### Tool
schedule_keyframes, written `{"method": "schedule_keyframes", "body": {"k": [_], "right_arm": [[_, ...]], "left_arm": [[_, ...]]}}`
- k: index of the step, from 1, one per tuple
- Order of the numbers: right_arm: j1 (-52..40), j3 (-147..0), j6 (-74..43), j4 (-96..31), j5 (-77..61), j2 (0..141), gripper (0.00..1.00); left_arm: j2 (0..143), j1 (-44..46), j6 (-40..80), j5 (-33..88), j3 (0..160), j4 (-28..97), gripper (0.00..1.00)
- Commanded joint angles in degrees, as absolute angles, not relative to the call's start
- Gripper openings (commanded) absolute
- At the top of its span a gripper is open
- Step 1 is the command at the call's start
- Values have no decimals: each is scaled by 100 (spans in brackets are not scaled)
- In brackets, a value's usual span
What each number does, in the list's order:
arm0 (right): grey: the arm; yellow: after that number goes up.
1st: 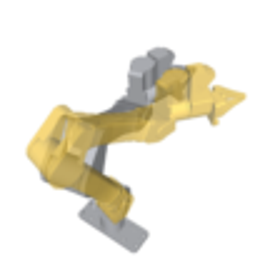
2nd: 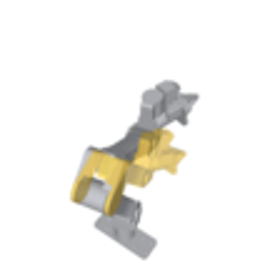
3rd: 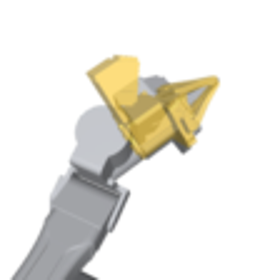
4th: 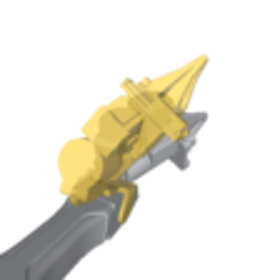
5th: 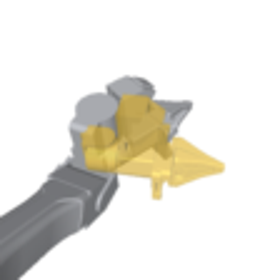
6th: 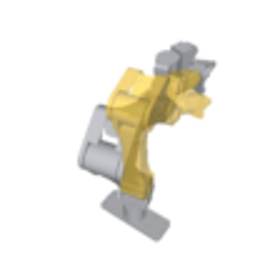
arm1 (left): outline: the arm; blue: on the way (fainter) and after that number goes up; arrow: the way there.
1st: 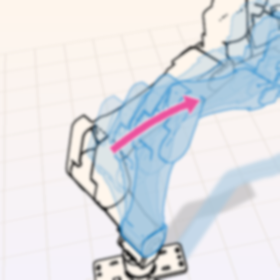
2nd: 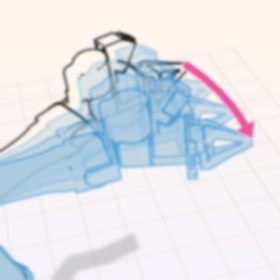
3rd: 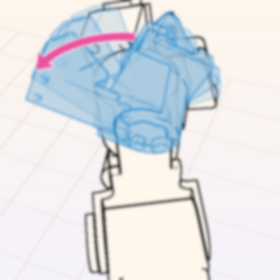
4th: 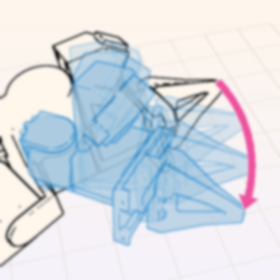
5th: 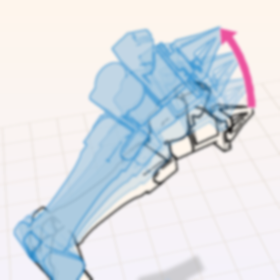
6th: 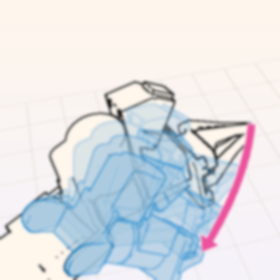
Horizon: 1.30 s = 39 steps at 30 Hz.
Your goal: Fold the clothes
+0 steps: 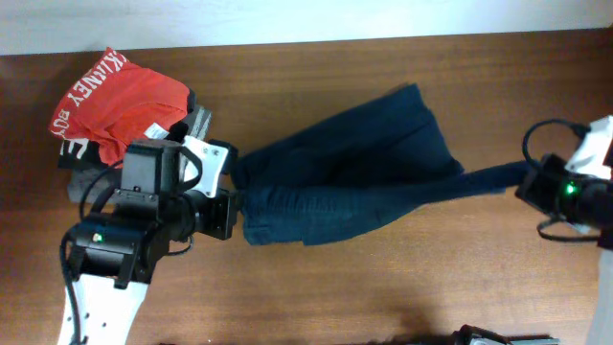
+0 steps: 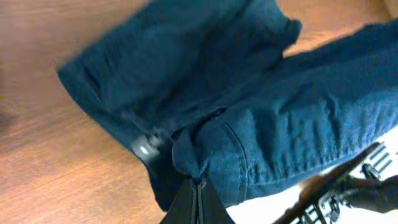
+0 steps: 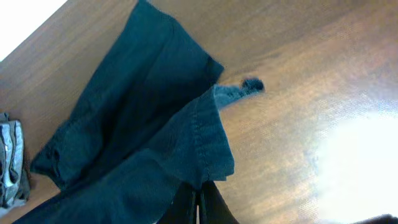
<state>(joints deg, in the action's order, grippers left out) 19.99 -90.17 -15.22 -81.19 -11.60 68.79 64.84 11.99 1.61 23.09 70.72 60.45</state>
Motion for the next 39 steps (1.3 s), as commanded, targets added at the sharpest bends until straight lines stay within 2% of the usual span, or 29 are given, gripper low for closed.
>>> {"method": "schedule_keyframes", "body": {"k": [1,5,12,15,21,28,30,31,32,33,35,36,37,39], "right_arm": [[1717,-9054,-1540,-7898,-1026,7470,4],[1474,-9056,-1540,-7102,-1072,8235,4],[1002,-9056,-1374,-4919,-2182,9743,4],[794,-9056,-1376,-4412,-2274,10254,4],[523,-9056,-1415,-3712,-2379,11000,4],[526,-9054,-1680,-3592,-2220,11231,4],[526,-9054,-1678,-3597,-2115,11253,4],[526,-9054,-1678,-3612,-2086,11260,4],[526,-9054,-1678,-3632,-2029,11268,4],[526,-9054,-1678,-3647,-2005,11275,6],[526,-9054,-1675,-3691,-1944,11279,16],[530,-9054,-1675,-3734,-1874,11279,24],[539,-9054,-1675,-3785,-1791,11279,43],[617,-9056,-1673,-3990,-1686,11277,55]], "left_arm": [[6733,1184,325,1964,7131,5961,0],[7277,1184,325,1638,7131,5605,0],[8549,1184,353,692,7131,4873,0],[9052,1184,353,392,7131,4523,0],[9561,1184,346,242,7131,3741,0],[9596,1181,344,-683,7131,3146,1],[9601,1177,344,-735,7131,3148,10],[9601,1179,344,-735,7131,3148,22],[9605,1179,344,-738,7131,3146,28],[9607,1177,344,-753,7131,3146,32],[9612,1173,346,-961,7131,3155,39],[9612,1173,349,-1100,7131,3168,44],[9612,1170,349,-1236,7131,3175,47],[9609,1157,351,-1302,7131,3203,49]]}}
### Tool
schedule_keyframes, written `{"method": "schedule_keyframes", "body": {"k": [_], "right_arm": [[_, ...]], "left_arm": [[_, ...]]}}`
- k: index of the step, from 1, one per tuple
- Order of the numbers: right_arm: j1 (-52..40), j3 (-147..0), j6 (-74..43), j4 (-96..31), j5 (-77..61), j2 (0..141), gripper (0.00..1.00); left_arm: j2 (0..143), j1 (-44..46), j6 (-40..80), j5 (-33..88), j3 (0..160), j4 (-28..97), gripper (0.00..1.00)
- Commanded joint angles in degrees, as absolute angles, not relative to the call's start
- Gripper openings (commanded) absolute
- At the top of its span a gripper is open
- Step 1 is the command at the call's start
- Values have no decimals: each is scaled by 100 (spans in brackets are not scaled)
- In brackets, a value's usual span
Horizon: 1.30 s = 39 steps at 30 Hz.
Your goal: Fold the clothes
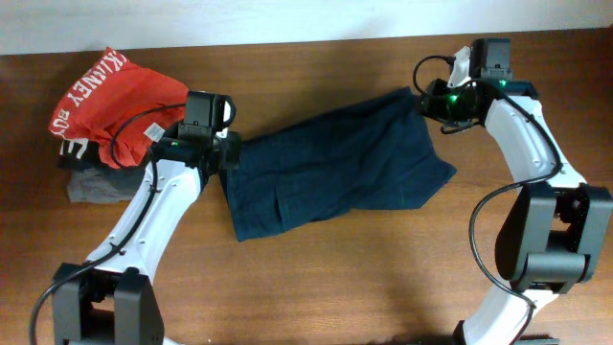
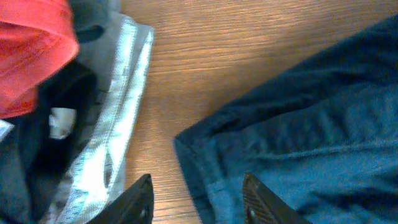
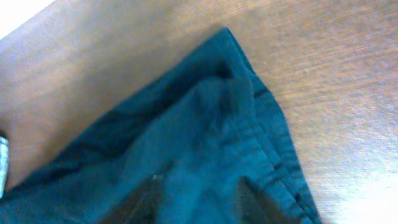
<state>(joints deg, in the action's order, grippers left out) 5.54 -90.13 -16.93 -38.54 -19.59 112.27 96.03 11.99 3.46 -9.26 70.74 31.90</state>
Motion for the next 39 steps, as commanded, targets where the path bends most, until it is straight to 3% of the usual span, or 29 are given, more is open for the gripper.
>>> {"method": "schedule_keyframes", "body": {"k": [1,3,7,8,11,13,16,19,27,39], "right_arm": [[674,-9056,-1673,-4115,-1688,11277,59],[812,-9056,-1673,-4431,-1710,11277,61],[1011,-9054,-1194,-5188,-2097,11277,37],[1015,-9052,-1037,-5398,-2143,11281,35],[906,-8903,-727,-5730,-2137,11286,35],[777,-8674,-729,-5658,-2121,11288,34],[530,-8073,-838,-5068,-2119,11288,15],[408,-7496,-1304,-4506,-2005,11288,6],[508,-6097,-2399,-3441,-1092,11290,4],[1251,-5929,-2438,-4724,-231,10855,4]], "left_arm": [[9603,1157,346,-1177,7131,3218,50],[9598,1157,322,-622,7135,3199,53],[9598,1234,-469,1199,7142,3148,52],[9601,1264,-486,1306,7142,3151,52],[9666,1387,-729,1315,7140,3052,33],[9791,1494,-1024,1310,7140,2985,26],[10267,1529,-1076,969,7140,2823,16],[10709,1426,-792,722,7140,2624,11],[11349,908,108,165,7142,2335,5],[11207,607,64,213,7422,2783,5]]}}
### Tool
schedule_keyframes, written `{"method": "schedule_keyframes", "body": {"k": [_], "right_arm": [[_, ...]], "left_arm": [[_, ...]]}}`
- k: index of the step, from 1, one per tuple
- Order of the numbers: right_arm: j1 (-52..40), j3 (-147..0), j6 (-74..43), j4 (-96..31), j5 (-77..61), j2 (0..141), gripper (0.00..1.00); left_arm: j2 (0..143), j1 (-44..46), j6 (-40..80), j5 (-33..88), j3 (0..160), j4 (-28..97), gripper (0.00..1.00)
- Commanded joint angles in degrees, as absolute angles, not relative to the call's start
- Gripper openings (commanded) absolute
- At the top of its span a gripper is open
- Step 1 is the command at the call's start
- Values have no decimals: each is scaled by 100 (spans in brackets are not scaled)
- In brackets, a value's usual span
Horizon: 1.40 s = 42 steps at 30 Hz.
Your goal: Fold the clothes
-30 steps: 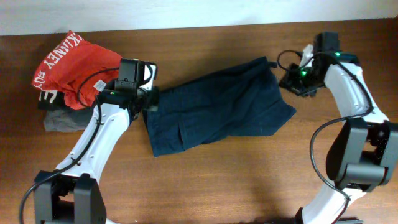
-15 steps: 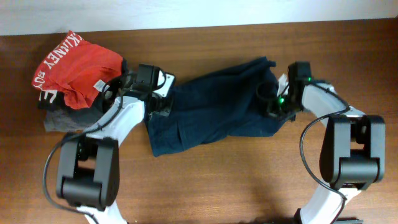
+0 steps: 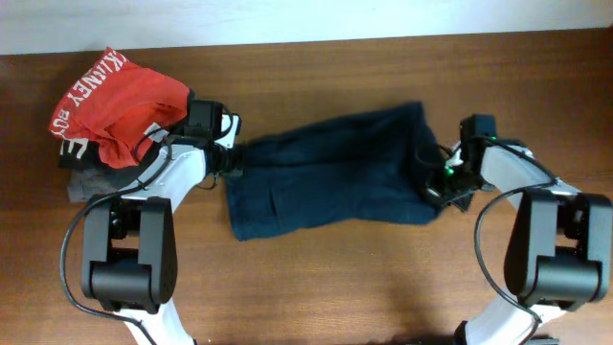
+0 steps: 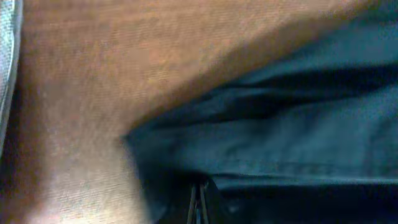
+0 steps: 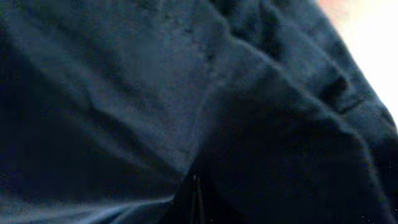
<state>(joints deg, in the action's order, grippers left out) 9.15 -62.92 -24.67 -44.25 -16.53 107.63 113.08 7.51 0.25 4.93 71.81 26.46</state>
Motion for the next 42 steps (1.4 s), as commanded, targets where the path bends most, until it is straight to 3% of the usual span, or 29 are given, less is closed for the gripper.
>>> {"method": "schedule_keyframes", "body": {"k": [1,5,9,11,14,18,24,33,37,42], "right_arm": [[1288,-5929,-2377,-4799,-231,10731,4],[1321,-5953,-1903,-4890,-456,10204,5],[1315,-6080,-1334,-4912,-1262,9603,27],[1315,-6134,-1330,-4912,-1463,9262,29],[1315,-6152,-1380,-4906,-1485,8794,26],[1315,-6152,-1393,-4845,-1717,8455,6],[880,-5933,-1372,-4541,-2285,8755,4],[106,-5839,-1376,-4066,-2305,9854,4],[95,-5839,-1533,-4370,-1437,10335,4],[228,-5843,-1874,-5636,-113,10366,4]], "left_arm": [[11155,607,64,224,7522,2867,6],[10851,626,43,740,7970,3173,19],[10547,646,-43,1704,8263,3221,25],[10449,725,-392,2355,8324,3223,25],[10440,952,-751,2945,8326,3247,18],[10562,1507,-1271,2982,8324,3199,0],[11170,2425,-1382,2954,8324,2303,0],[12234,2644,-969,2661,8326,1664,0],[12521,2635,-972,2526,8326,1538,0],[12556,2456,-602,1638,8442,1455,0]]}}
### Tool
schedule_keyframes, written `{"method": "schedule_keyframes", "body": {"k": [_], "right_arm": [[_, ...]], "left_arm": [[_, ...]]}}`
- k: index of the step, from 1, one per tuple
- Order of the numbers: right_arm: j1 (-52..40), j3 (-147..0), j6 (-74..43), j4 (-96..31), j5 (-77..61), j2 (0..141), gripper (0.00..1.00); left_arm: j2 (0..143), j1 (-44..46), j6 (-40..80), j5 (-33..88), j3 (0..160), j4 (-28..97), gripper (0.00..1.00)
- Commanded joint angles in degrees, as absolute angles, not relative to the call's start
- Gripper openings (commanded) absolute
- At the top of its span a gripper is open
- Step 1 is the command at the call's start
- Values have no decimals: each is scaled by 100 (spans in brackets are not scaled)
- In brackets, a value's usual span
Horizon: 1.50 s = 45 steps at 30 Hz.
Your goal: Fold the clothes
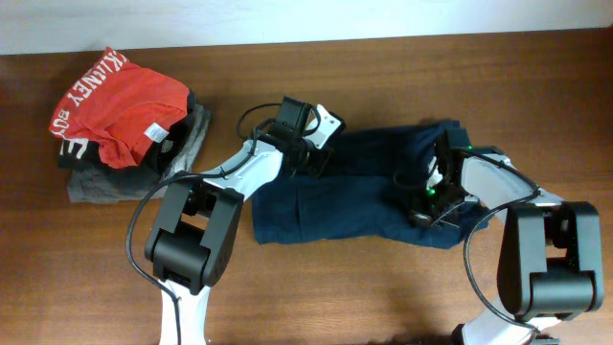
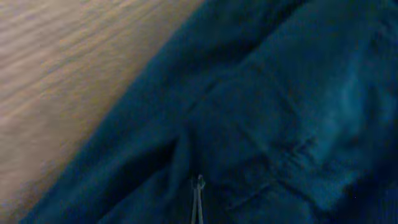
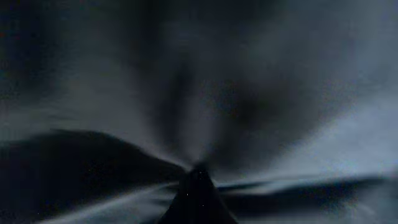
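A navy garment [image 1: 354, 196] lies spread across the middle of the wooden table [image 1: 316, 287]. My left gripper [image 1: 313, 156] sits on its upper left part. In the left wrist view the gripper [image 2: 198, 182] is shut, with navy cloth [image 2: 280, 106] all round the tips. My right gripper [image 1: 426, 198] rests on the garment's right part. In the right wrist view the right gripper [image 3: 199, 169] is shut, and wrinkles of dark cloth [image 3: 280, 93] run into its tip.
A pile of clothes stands at the far left, with a red shirt [image 1: 120, 101] on top and grey cloth [image 1: 101, 184] beneath. The table's back edge meets a white wall [image 1: 287, 19].
My left gripper has moved right, from the garment's left edge to its upper left part. The garment's left edge now lies farther right. My right gripper sits slightly lower and farther left, still shut.
First both grippers held the navy garment stretched between them, the right at the far right. Then it lay flat with both grippers open at its back corners. Then they were shut on its left and right edges. Now both grip farther in and the garment lies more to the right.
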<state>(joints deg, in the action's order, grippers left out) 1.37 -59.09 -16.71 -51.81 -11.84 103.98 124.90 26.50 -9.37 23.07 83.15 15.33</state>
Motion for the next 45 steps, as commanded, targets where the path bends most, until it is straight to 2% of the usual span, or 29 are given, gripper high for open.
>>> {"method": "schedule_keyframes", "body": {"k": [1,8,11,18,21,23,30,35,41,43,45], "right_arm": [[235,-5843,-1872,-5749,-78,10326,4],[228,-5846,-1870,-5961,-80,10049,4],[228,-5870,-1769,-5996,-154,10040,4],[233,-6412,-414,-6062,-1549,9321,4],[231,-6770,-274,-5940,-2132,8849,4],[226,-6831,-274,-5686,-2397,8691,4],[222,-6790,-270,-5201,-2746,9056,4],[180,-6772,316,-5087,-3240,9773,4],[-1,-6772,467,-4569,-3376,10777,4],[23,-6772,150,-4316,-3004,11024,4],[158,-6772,-982,-4066,-1485,11170,4]], "left_arm": [[12556,2401,-517,1616,8484,1391,0],[12556,2001,-60,1765,9179,1295,0],[12545,1892,-62,1940,9666,1669,3],[12523,1837,-67,2842,11163,4449,14],[12523,1835,-84,2851,11498,5885,13],[12525,1835,-82,2849,11483,6490,6],[12525,1839,-163,2611,11203,7802,5],[12525,1949,-217,2213,10578,7771,6],[12525,2097,-215,1614,9076,6539,6],[12525,2095,-211,1431,8650,6163,5],[12525,2049,-38,1133,8180,5909,4]]}}
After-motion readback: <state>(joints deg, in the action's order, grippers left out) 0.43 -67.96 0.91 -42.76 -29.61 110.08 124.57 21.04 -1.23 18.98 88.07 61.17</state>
